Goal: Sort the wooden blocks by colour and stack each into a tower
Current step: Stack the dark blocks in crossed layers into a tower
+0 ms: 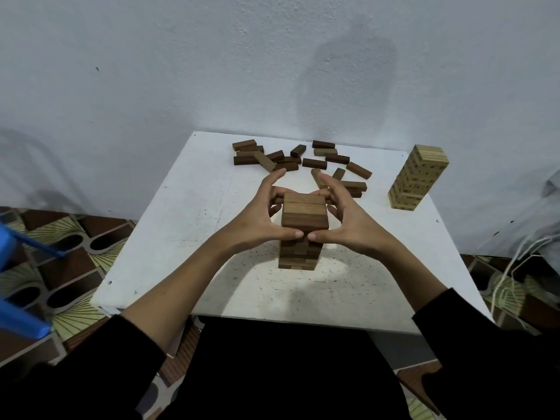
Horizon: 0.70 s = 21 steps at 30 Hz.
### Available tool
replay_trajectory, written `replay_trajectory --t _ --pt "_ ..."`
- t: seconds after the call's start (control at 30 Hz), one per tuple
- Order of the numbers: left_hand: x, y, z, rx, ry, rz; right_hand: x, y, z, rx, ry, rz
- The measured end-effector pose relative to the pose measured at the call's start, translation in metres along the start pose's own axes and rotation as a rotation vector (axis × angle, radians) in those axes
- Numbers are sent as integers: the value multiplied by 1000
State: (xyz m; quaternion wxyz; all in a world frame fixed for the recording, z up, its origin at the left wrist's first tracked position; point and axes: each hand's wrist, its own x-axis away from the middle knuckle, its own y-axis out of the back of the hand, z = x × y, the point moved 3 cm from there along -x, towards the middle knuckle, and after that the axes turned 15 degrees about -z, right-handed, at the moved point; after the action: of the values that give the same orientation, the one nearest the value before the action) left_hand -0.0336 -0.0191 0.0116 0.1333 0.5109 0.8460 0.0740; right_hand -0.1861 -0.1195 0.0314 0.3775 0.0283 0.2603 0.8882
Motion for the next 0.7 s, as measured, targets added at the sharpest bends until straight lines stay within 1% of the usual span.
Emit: replay_trajectory --t 0.2,0.53,0.63,0.7 --pt "1 -2 0 3 -3 -2 0 -3 -1 -10 10 -6" --pt "4 -4 -2 -4 24 -29 1 -7 0 -33 -25 -10" --pt "10 -4 -5 32 52 -11 3 -5 -1 -37 -34 7" --pt "15 -5 -9 96 104 -21 7 -4 -1 -50 -49 18"
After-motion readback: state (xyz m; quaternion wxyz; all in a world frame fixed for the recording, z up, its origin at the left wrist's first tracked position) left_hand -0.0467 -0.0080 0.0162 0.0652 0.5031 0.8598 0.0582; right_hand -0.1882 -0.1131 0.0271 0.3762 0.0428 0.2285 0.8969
